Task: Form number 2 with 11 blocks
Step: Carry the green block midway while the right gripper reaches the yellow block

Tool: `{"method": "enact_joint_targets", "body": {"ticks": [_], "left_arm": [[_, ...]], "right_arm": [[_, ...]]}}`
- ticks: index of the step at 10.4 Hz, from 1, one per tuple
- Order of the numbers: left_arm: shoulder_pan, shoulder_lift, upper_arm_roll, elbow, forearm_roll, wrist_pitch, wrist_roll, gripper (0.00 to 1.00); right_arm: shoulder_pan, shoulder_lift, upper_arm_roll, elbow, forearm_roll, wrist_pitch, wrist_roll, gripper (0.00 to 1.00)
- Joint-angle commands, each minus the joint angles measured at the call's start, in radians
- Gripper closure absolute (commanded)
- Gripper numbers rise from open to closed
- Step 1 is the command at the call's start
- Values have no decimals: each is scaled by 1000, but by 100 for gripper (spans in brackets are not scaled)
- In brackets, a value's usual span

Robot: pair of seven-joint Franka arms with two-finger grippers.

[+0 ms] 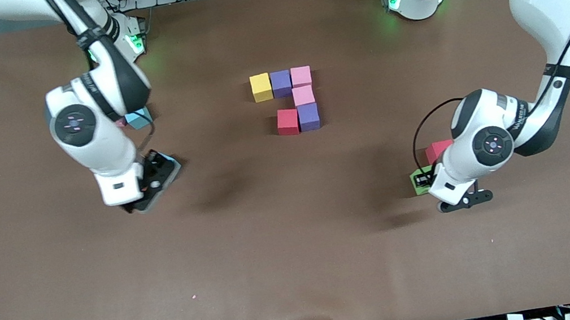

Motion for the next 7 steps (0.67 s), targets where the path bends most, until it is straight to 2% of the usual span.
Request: {"method": "enact_joint_targets", "body": {"ticks": [1, 4, 7], "left_arm": [[-48, -16, -38, 13, -17, -15, -164, 46], [-143, -18, -69, 32, -18, -15, -417, 46], [-240, -18, -83, 59, -18, -16, -697, 46]], "right_arm": [[-82, -119, 23, -205, -10, 85, -23, 0], [-178, -161, 60, -317, -9, 96, -63, 0], [-203, -141, 60, -480, -7, 272, -96, 0]]}}
